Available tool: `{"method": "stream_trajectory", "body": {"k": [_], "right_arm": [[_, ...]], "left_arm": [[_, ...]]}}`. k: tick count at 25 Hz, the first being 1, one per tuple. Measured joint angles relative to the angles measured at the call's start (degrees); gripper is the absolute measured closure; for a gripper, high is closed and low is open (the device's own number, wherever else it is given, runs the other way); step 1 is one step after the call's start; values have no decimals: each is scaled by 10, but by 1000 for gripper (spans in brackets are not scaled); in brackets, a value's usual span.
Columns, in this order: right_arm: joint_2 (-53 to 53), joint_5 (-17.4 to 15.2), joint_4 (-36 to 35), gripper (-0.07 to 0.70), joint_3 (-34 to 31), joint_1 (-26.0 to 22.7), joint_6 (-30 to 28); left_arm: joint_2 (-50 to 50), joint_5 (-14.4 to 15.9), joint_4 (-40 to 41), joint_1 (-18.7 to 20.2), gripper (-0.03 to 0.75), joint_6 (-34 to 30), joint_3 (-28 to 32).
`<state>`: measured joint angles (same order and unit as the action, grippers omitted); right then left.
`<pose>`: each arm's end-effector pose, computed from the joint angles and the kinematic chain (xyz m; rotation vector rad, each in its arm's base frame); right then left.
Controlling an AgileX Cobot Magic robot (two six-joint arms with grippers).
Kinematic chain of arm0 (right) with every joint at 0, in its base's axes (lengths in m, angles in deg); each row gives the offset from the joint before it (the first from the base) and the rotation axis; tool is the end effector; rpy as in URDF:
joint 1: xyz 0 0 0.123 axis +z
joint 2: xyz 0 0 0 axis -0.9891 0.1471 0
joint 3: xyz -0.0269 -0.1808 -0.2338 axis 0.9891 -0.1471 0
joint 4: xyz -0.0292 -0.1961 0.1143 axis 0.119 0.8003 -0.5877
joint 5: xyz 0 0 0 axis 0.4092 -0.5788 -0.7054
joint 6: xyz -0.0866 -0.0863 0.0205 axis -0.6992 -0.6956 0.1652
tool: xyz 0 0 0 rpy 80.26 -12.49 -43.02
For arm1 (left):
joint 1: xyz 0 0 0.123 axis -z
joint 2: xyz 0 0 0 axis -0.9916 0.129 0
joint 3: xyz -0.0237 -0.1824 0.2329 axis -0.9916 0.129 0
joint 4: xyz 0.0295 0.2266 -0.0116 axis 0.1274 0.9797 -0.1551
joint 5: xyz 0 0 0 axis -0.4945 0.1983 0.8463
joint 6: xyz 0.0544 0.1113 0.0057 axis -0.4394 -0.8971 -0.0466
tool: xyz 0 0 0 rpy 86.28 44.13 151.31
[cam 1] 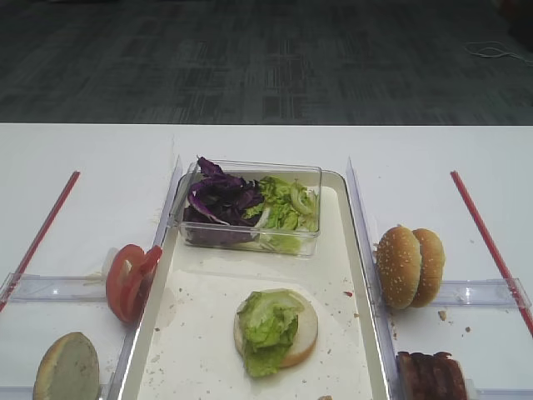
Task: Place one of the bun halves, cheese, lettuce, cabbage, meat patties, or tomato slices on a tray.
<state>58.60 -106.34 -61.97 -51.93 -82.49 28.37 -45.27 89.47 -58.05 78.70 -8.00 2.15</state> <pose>-0.0112 0.0027 0.2401 -0.0448 2.0996 -0.0172 -0.0167 0.0006 0.2357 -0.1519 2.1471 0.0168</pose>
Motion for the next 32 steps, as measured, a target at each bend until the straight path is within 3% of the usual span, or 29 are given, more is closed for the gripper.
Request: {"method": "stream_trajectory", "body": {"k": [32], "right_arm": [[0,0,0,-53,0,0,0]], "left_arm": [[0,0,0,0,120,0,0]]}}
